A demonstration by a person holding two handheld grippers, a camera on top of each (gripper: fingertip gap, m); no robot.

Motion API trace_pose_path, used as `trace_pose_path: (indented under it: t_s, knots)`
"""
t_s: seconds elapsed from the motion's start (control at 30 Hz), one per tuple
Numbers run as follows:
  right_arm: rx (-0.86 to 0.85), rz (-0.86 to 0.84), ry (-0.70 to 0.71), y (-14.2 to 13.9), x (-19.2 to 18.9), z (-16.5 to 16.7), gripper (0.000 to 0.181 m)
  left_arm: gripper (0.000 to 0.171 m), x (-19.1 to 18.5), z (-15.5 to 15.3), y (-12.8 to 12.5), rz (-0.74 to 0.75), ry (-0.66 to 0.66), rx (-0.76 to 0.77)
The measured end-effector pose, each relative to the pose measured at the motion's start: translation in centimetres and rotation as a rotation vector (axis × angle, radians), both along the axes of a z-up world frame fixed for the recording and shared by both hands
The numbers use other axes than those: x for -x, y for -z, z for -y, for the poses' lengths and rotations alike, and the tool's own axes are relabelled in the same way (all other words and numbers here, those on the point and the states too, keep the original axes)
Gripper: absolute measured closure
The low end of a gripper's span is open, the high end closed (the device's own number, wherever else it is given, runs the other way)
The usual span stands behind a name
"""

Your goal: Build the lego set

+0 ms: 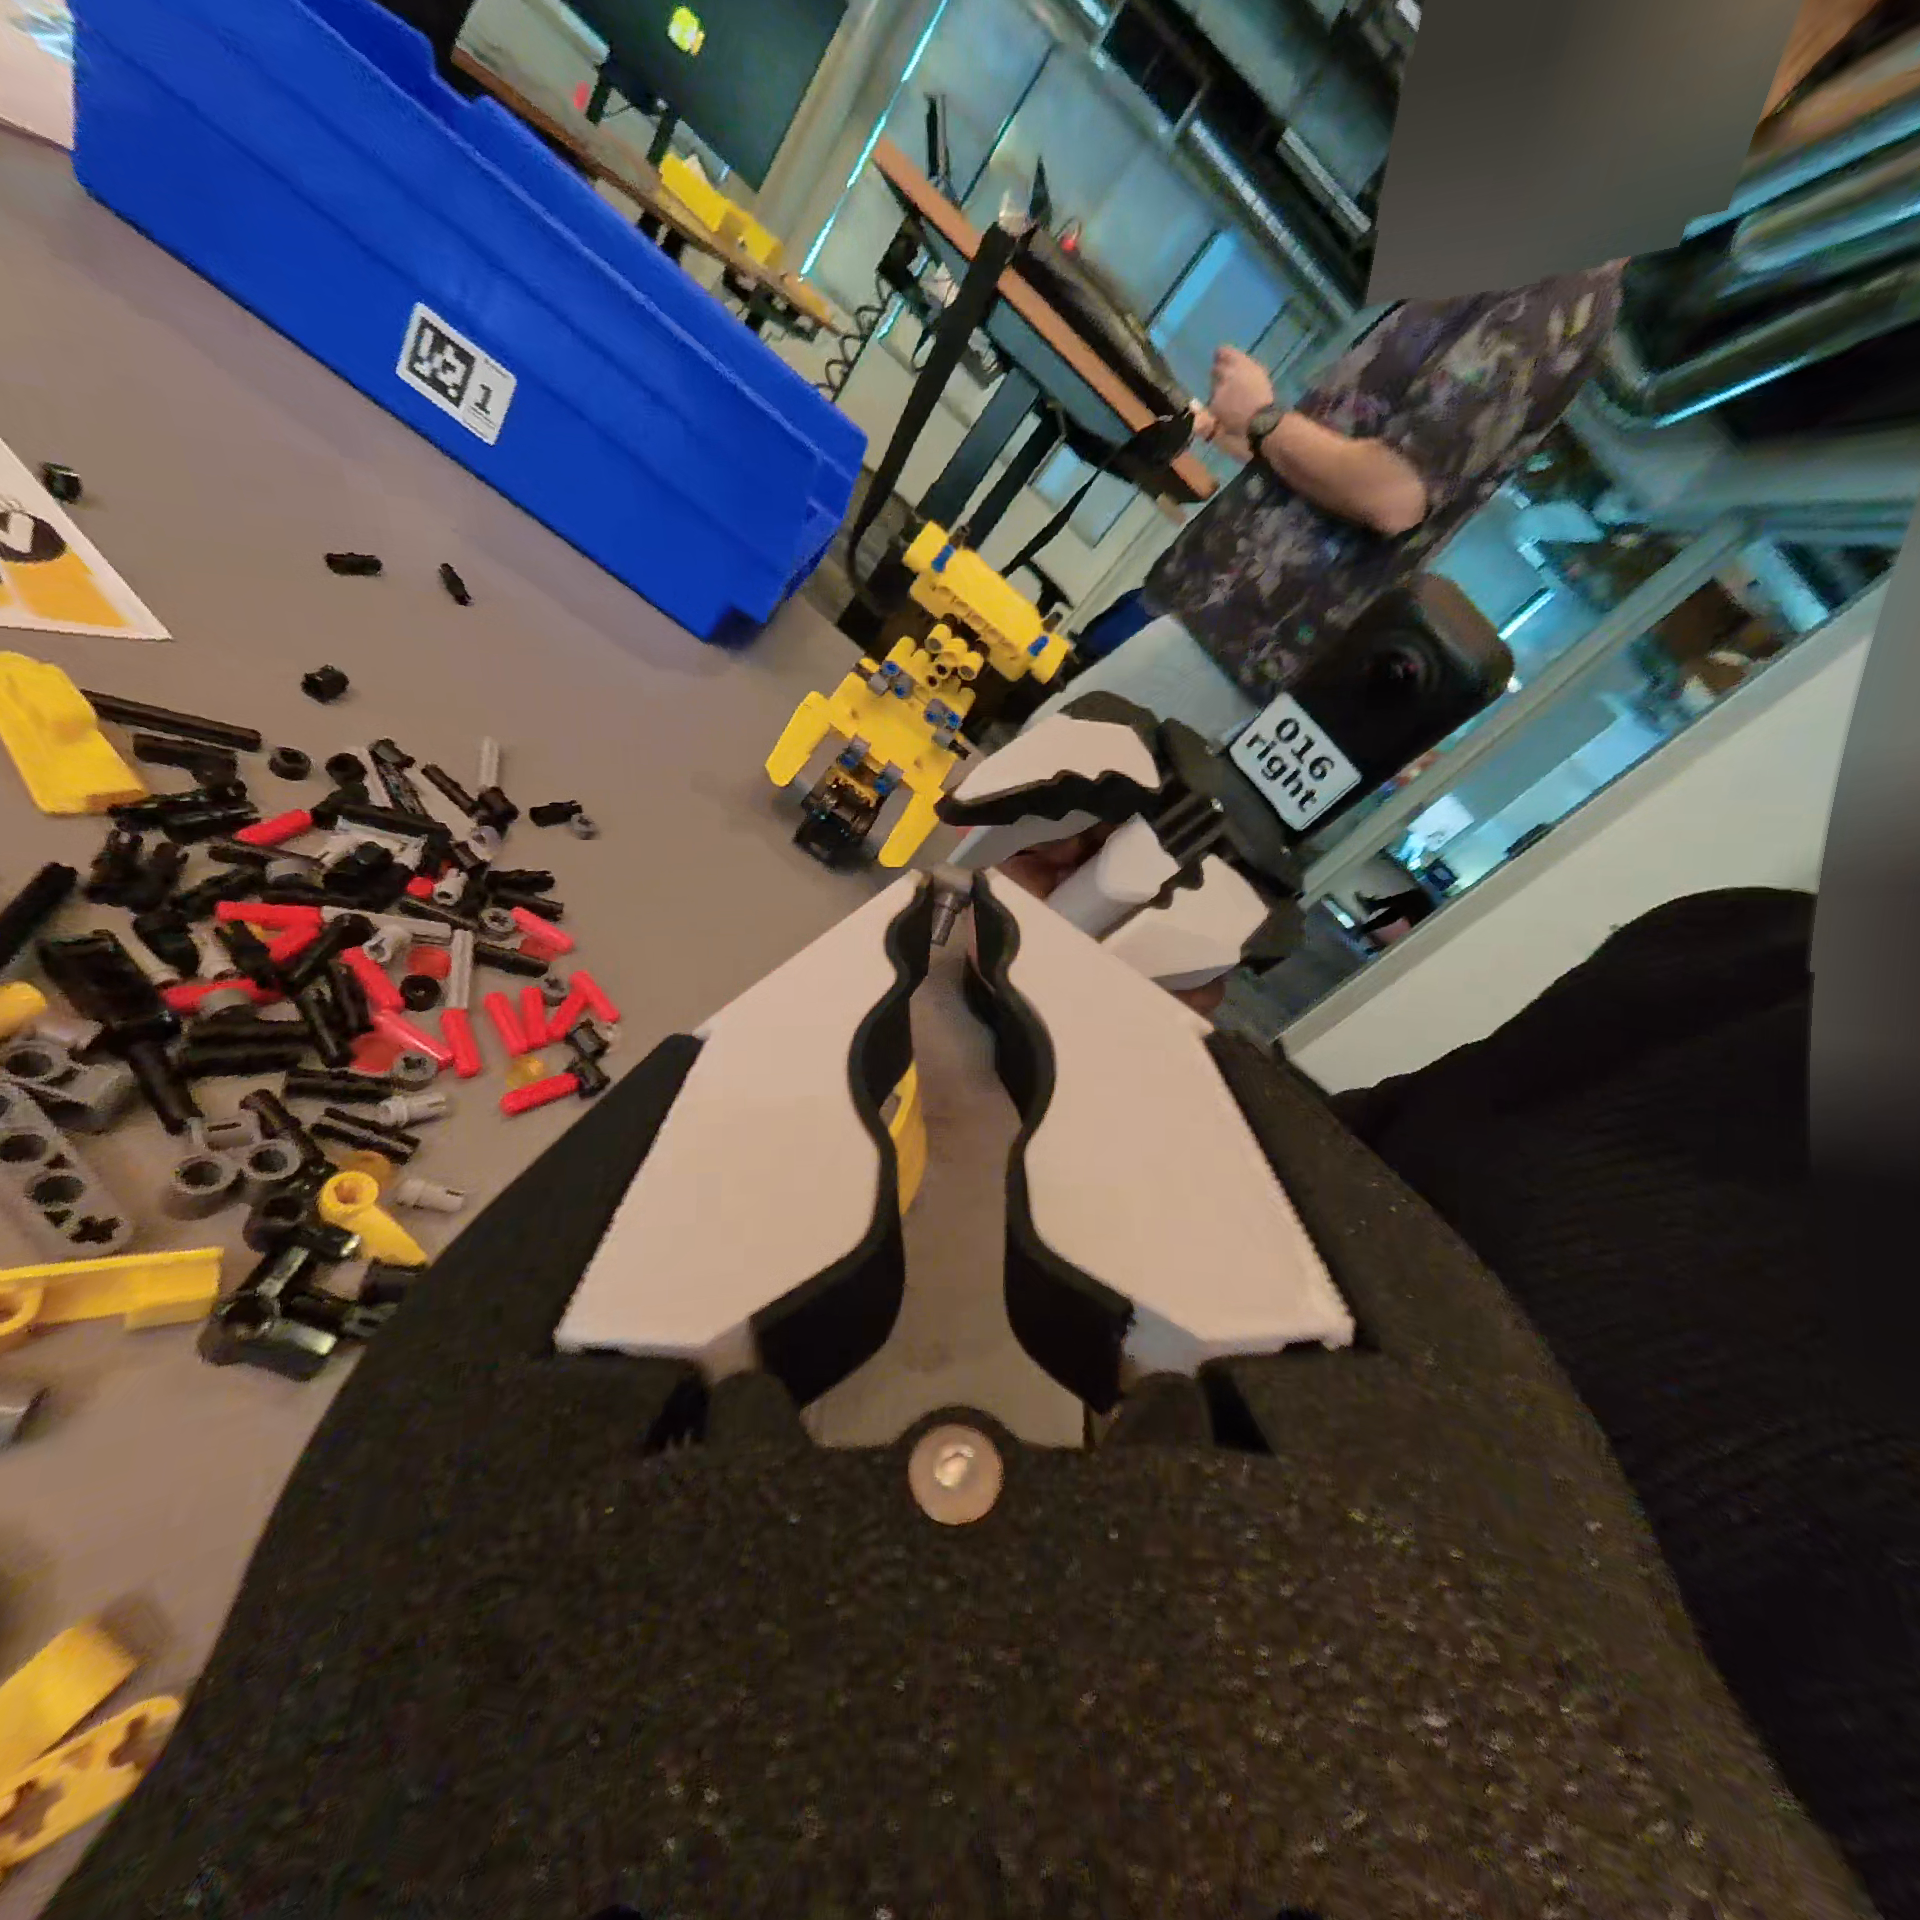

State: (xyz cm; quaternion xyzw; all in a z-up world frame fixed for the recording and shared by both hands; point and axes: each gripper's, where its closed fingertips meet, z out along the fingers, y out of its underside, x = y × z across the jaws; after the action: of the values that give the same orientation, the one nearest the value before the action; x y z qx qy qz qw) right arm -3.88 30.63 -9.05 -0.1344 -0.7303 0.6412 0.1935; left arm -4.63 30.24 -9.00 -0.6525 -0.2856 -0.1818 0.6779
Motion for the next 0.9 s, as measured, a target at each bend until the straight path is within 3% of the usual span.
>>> trace_pose_path:
  t_s: [0.2,0.3,0.6,0.9]
  knots:
    - [-0.090,-0.067,0.045,0.7,0.3,0.4,0.149,0.164,-0.4,-0.2,0.0,0.010,0.036,-0.034]
    - [-0.091,-0.096,0.052,0.6,0.2,0.4,0.159,0.165,-0.7,-0.5,0.0,0.004,0.058,-0.033]
    - [-0.066,-0.071,0.035,0.5,0.2,0.3,0.165,0.164,-1.4,-1.1,0.0,-0.027,0.081,-0.015]
    - [-0.069,-0.066,0.085,0.5,0.9,-0.3,0.173,0.163,-0.3,-0.3,-0.6,-0.033,-0.006,-0.056]
